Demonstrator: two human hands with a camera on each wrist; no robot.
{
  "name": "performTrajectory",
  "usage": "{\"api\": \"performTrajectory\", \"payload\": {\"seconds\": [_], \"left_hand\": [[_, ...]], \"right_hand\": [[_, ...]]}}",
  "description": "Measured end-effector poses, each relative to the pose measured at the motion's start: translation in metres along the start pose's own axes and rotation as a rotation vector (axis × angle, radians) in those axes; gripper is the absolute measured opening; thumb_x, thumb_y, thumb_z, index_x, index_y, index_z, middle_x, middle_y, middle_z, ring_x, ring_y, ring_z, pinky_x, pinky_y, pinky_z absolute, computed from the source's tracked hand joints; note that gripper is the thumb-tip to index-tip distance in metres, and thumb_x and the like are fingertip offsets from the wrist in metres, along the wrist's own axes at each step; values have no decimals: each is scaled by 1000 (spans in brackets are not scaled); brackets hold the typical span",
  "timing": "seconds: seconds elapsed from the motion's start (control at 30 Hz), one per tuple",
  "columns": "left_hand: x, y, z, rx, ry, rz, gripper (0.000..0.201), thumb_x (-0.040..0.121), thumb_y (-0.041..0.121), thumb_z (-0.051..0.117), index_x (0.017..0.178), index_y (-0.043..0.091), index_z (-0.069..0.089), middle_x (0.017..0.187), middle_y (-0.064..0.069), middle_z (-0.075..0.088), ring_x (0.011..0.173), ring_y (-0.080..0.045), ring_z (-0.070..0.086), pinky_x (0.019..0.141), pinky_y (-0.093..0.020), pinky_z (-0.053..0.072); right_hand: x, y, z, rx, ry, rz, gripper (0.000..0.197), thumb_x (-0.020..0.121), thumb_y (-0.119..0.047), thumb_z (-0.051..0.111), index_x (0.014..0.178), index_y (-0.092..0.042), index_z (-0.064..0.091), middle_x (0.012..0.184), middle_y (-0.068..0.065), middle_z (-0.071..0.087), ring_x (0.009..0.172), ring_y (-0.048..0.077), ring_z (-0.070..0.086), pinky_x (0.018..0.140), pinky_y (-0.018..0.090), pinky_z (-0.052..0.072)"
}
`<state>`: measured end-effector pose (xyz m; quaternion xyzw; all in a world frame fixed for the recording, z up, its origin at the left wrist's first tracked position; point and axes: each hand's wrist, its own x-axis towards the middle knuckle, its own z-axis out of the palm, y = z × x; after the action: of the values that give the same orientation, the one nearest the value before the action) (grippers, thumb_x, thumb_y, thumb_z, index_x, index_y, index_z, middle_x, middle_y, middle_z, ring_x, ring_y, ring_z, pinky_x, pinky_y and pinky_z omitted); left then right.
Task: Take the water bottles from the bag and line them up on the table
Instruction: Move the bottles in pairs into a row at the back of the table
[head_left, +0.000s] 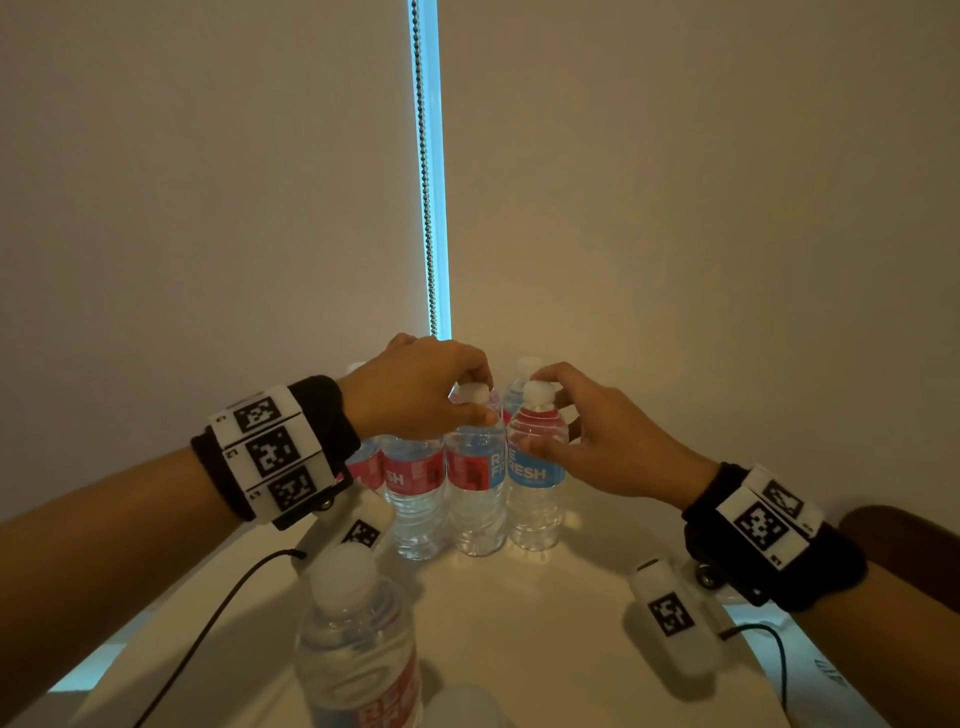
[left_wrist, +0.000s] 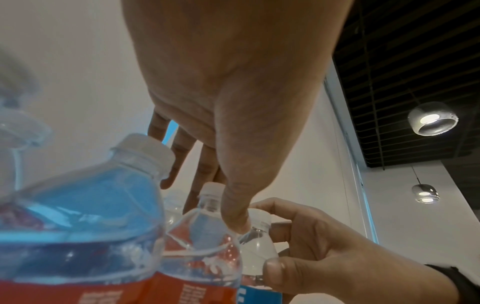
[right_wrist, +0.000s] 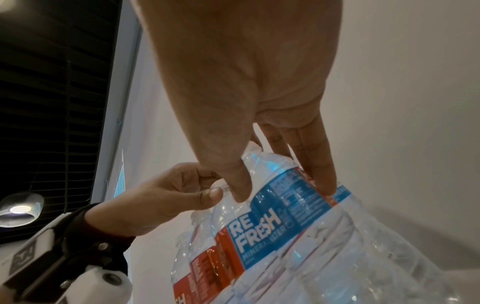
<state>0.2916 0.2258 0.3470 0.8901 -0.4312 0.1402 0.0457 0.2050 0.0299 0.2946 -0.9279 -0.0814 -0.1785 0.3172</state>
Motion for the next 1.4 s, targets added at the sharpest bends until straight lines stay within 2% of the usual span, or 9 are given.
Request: {"api": "performTrajectory", "payload": {"seconds": [0.27,0.4,0.53,0.7,0.83,1.03,1.1,1.23,1.4], "left_hand": [[-30,1,-17,-128,62,-41,52,84,54,68,127,26,61,137,4,63,125,-17,57,108,-41,45],[-56,-5,-34,-244,259,17,36,85,46,69,112,22,70,120,5,71,105,-8,63,97,-27,46],[-72,-11,-44,-408,255,55,38,86,51,62,104,19,73,103,2,76,92,-7,69,86,-20,50],[-123,-17,-46,-695,104,-5,57,87,67,50,103,19,75,101,-2,77,92,-20,73,80,-27,58],[-155,-16,-40,-850,-56,-26,31,90,36,59,113,20,72,114,-6,75,107,-25,71,88,-34,59],[-180,-8,-33,-910,-132,-40,37,93,13,63,130,9,62,126,-6,71,117,-28,68,97,-55,55],[-183,-5,-34,-922,-149,-15,42,92,13,65,133,9,59,128,-7,70,118,-27,67,98,-50,56],[-186,10,-34,-869,-144,10,43,92,15,65,135,18,57,130,4,69,122,-18,65,99,-33,56],[-185,13,-33,-760,-95,22,36,93,23,59,127,12,62,126,-4,69,117,-24,67,98,-48,56]], "right_hand": [[-23,-10,-7,-61,6,105,79,81,-43,79,145,-23,36,139,4,57,104,21,66,87,36,59],[-48,-26,-16,-75,144,13,65,82,-38,78,137,-22,47,127,-3,59,106,17,62,84,30,59],[-74,-47,-26,14,173,-103,42,85,-14,72,122,-24,55,116,-10,62,104,10,65,84,33,61],[-120,-85,-23,190,-119,-153,54,72,-18,67,118,-43,54,123,-22,60,112,4,63,83,32,62],[-146,-110,-17,211,-430,-123,76,76,-42,82,129,-66,33,133,-39,45,118,-8,56,92,24,60],[-160,-129,2,133,-527,-155,96,78,-51,77,132,-79,2,128,-67,20,120,-31,35,89,-5,45],[-162,-132,8,111,-508,-182,98,81,-49,76,134,-78,-1,134,-65,17,126,-29,32,91,-5,42],[-166,-132,14,75,-448,-232,86,85,-44,74,139,-68,12,148,-45,27,133,-15,37,108,16,47],[-163,-128,15,123,-412,-244,74,86,-36,75,135,-62,26,138,-43,39,127,-15,44,98,7,50]]}}
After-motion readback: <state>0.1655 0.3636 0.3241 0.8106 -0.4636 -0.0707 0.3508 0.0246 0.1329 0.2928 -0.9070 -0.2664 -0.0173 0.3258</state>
